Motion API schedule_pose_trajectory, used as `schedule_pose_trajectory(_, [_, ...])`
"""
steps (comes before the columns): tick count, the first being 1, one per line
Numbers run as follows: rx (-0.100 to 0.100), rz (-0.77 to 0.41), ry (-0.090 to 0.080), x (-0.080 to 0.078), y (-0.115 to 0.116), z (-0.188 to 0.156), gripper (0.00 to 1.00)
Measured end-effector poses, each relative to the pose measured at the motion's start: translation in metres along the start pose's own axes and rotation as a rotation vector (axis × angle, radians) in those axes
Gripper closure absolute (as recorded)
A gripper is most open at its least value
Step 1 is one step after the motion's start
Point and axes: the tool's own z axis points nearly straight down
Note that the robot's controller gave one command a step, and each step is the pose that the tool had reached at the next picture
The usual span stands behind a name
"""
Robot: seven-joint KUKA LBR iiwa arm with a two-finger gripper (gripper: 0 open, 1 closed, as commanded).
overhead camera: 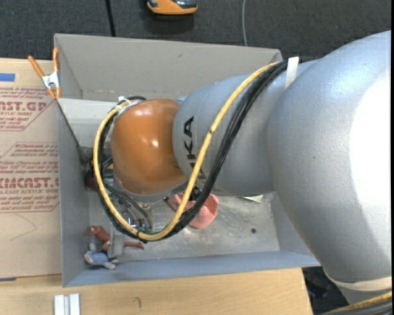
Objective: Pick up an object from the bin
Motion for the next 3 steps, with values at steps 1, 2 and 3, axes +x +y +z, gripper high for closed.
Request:
schedule_pose_trajectory(1, [-0.002, -0.114, -0.009, -0.005, 0.001, 0.030, 0.00])
schedule_pose_trajectory(2, [0.000, -0.492, -0.006, -0.001, -0.003, 0.070, 0.00])
schedule_pose_trajectory(3, [0.000, -0.202, 0.001, 0.001, -0.003, 0.084, 1.00])
